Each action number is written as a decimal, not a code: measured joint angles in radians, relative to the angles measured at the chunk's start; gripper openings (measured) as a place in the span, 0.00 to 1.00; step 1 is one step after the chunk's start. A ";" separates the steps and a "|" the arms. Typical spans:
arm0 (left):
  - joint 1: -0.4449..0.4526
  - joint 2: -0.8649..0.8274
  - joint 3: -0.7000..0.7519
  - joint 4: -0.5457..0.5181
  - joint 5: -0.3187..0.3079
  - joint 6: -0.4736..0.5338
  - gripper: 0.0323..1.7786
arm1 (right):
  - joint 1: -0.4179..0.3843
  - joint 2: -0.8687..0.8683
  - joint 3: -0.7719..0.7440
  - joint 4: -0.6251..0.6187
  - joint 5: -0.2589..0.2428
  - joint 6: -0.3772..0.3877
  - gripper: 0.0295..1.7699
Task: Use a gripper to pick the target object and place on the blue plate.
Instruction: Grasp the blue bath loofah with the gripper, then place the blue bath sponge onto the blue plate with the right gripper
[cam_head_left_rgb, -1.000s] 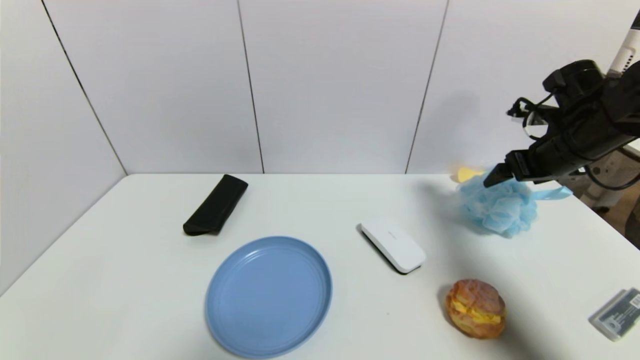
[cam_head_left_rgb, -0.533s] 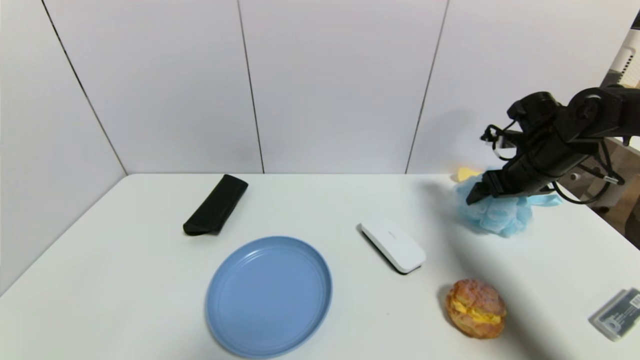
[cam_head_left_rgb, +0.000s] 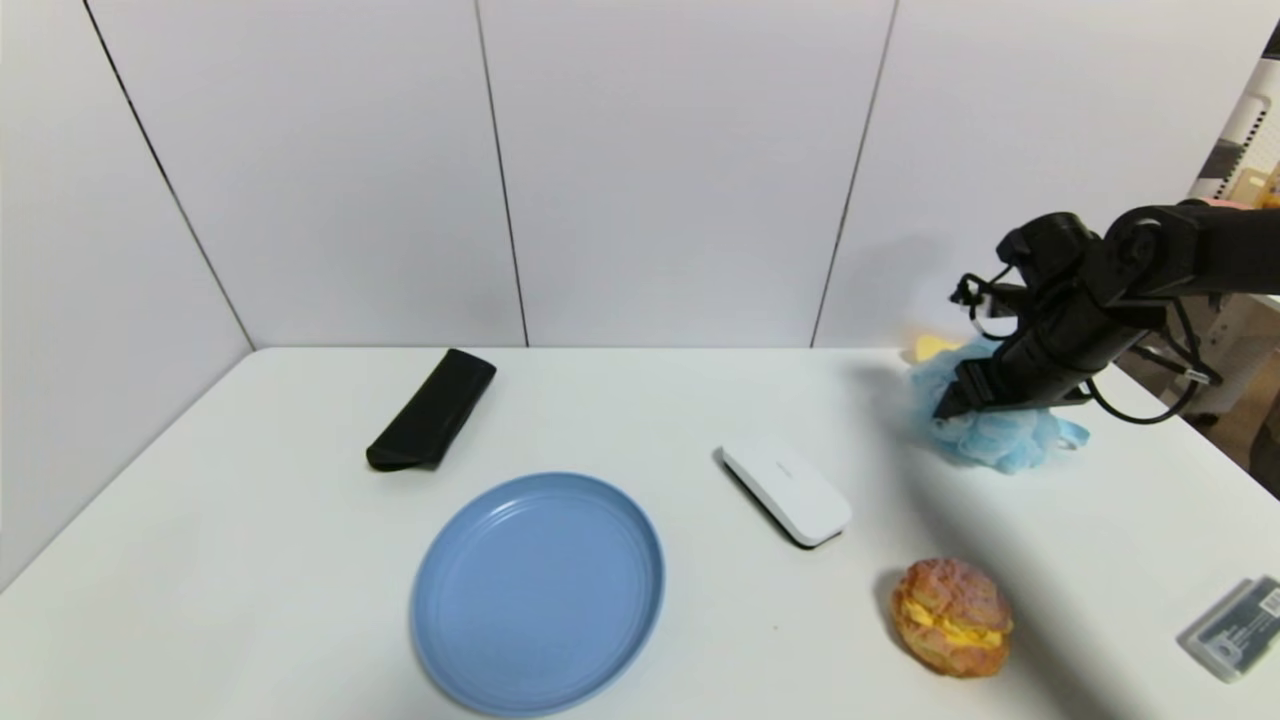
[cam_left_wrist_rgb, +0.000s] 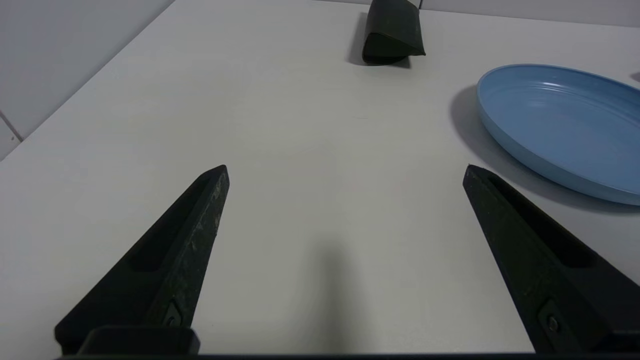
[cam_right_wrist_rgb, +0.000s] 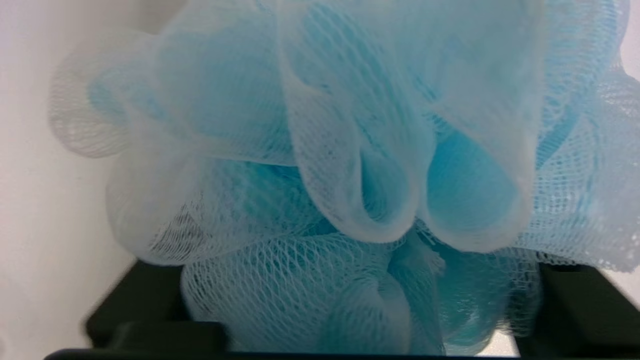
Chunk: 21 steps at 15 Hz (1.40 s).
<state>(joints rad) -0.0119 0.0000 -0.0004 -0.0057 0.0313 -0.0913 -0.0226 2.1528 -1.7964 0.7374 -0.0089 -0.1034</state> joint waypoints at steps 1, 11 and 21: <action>0.000 0.000 0.000 0.000 0.000 0.000 0.95 | -0.001 0.001 0.000 0.000 -0.001 0.000 0.69; 0.000 0.000 0.000 0.000 0.000 0.000 0.95 | -0.013 -0.080 -0.002 0.003 0.004 -0.063 0.36; 0.000 0.000 0.000 0.000 0.000 0.000 0.95 | 0.326 -0.198 -0.136 -0.043 0.004 -0.078 0.16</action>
<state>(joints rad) -0.0123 0.0000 0.0000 -0.0057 0.0317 -0.0909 0.3034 1.9551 -1.9319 0.6945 -0.0047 -0.1813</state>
